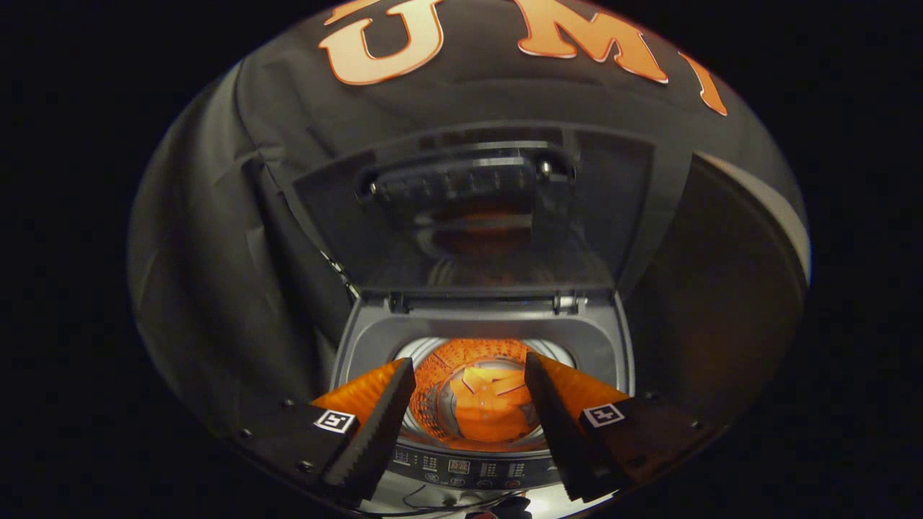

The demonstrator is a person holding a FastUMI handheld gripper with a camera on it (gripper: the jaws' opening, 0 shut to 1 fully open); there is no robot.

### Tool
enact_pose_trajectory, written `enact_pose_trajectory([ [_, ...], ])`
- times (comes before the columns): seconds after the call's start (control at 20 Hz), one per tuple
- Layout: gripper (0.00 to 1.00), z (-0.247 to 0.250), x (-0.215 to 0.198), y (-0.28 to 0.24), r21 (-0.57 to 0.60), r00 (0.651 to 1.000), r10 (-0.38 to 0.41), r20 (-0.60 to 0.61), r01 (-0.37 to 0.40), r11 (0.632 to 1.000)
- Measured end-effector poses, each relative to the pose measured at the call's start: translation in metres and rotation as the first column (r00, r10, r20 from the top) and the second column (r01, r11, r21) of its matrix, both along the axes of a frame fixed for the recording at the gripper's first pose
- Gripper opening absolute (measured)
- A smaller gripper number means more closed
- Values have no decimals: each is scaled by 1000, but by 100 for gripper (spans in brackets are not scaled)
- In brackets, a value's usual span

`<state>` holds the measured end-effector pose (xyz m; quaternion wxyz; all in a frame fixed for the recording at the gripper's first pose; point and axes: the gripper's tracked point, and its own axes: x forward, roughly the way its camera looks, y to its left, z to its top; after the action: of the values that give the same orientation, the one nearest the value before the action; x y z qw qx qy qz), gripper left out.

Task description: Put the clothes into the washing machine and then close the washing machine lid.

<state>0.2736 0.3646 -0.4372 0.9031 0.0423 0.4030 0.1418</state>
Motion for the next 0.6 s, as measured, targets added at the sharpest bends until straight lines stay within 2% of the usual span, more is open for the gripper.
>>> enact_pose_trajectory([
  [0.35,99,83,36,14,52,991,-8,135,1,999],
  [0.6,99,126,67,20,75,967,-27,253,8,997],
])
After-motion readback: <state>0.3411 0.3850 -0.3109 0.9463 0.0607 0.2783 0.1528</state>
